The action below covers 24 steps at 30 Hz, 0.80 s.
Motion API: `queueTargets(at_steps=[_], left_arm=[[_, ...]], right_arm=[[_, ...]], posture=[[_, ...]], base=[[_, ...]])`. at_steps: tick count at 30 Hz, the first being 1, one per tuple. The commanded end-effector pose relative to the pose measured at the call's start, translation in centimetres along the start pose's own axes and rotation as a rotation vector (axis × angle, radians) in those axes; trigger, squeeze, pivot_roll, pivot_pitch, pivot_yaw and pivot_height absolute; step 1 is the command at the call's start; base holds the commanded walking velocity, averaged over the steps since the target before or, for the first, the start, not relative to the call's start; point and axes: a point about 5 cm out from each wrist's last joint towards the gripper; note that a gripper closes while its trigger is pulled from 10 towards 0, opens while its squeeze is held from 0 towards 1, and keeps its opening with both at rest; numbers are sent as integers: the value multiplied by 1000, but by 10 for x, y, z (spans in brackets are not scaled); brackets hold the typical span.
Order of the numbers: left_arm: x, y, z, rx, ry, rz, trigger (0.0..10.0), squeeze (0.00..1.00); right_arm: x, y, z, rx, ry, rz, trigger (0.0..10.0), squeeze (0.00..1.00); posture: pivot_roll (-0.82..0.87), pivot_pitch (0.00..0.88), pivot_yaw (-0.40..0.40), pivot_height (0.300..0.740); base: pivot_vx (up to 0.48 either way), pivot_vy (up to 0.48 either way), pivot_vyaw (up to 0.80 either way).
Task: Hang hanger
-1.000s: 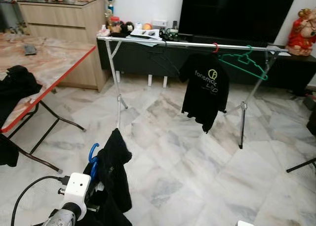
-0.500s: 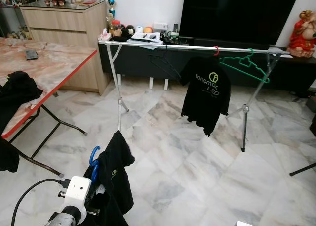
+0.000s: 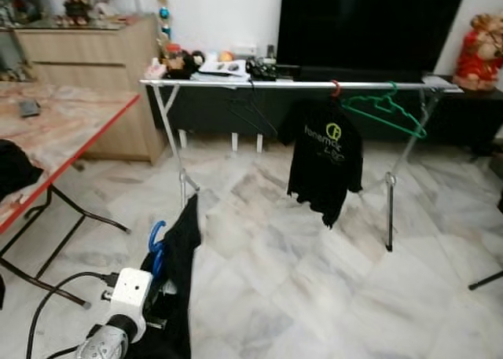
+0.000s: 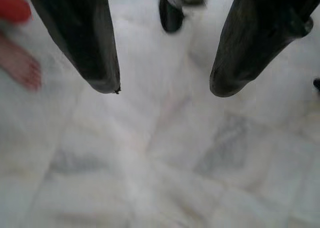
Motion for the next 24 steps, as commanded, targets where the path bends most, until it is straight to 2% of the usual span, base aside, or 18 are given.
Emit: queueTargets(at_steps=[1,24], left_arm=[[5,6,2,-22,21,1,10000,0],[5,14,10,-35,24,1,10000,0]], right_arm=[[8,1,1,-4,19,0,10000,0],[9,4,1,-6,15,-4,10000,0]], posture=[[18,0,-28,740],[9,0,-24,740]], base=[[330,0,0],[330,0,0]])
Point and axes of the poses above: a point about 5 cm out from each wrist's last joint towards the gripper, its own z axis pointing out of the wrist towards the gripper, its own y axis along the axis of the wrist's last joint, x = y × z, and after that the axes turned 5 degrees about z, right-handed
